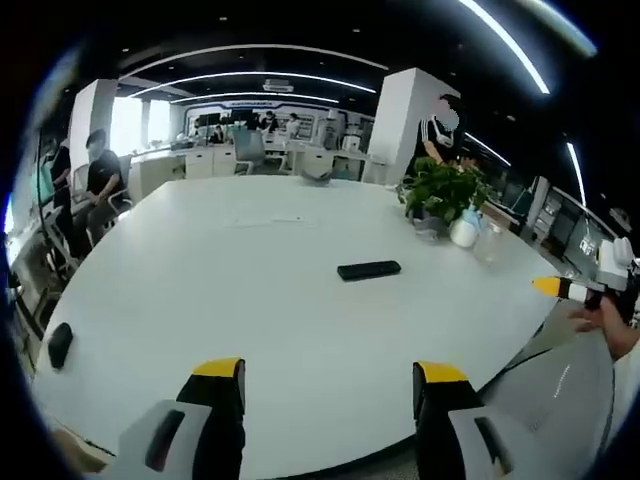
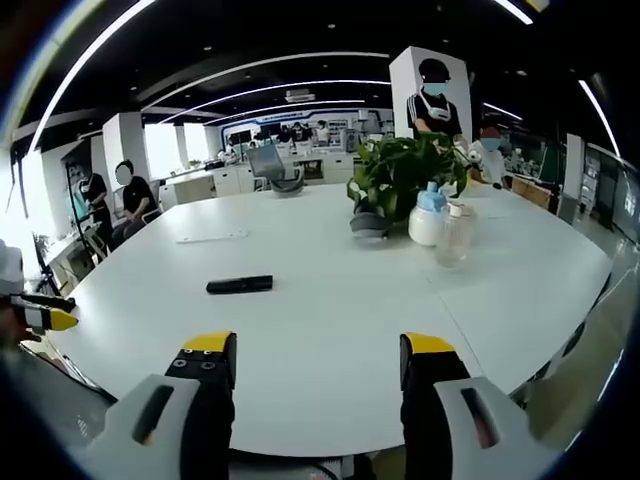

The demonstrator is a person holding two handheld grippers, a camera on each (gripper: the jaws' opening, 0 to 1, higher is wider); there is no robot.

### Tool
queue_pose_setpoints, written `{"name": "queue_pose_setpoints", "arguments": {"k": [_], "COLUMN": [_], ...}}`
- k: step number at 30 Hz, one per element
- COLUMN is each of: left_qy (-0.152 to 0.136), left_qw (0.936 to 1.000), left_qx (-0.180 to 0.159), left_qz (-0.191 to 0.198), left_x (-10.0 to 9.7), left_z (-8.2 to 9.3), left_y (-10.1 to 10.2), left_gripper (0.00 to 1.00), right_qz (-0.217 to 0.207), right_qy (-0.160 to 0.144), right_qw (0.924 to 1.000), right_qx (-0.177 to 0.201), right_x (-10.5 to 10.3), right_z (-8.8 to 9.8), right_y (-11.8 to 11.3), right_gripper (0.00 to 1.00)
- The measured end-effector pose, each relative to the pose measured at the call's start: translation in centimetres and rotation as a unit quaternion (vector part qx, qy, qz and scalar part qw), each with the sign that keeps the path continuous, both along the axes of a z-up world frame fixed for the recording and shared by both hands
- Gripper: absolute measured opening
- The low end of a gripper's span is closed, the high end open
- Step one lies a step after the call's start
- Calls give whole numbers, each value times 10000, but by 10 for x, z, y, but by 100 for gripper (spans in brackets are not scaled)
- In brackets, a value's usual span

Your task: Press the specified remote control buttons in sequence, fully releasing each button before pressing the next.

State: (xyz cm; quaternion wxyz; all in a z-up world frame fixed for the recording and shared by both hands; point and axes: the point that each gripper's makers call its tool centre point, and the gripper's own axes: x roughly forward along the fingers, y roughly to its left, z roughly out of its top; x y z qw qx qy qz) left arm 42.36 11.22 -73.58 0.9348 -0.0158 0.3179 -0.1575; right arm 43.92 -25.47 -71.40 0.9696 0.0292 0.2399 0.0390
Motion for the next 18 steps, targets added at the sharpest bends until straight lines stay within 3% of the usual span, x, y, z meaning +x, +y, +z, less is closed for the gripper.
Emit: {"name": "queue_pose_setpoints", "arguments": {"k": [8,12,18], "left_qy": [-313,-212,-251], "left_qw": [9953,9900,9755], "left_qx": [432,589,967], "left_qz": [-804,-1265,-1958], "left_x": [48,60,82], "left_z": [19,19,23], "left_y": [-18,-29,-47], "left_gripper": [66,66,61], "right_qz": [-32,-46,-49], "right_qy": [-6,27,90], "right_qw": [10000,10000,9999], "right_qx": [-4,-11,-26], "right_x": [0,-1,-1], "right_z": [1,-1,-3], "right_y": [-1,-2,-2], "right_gripper": [68,67,65]}}
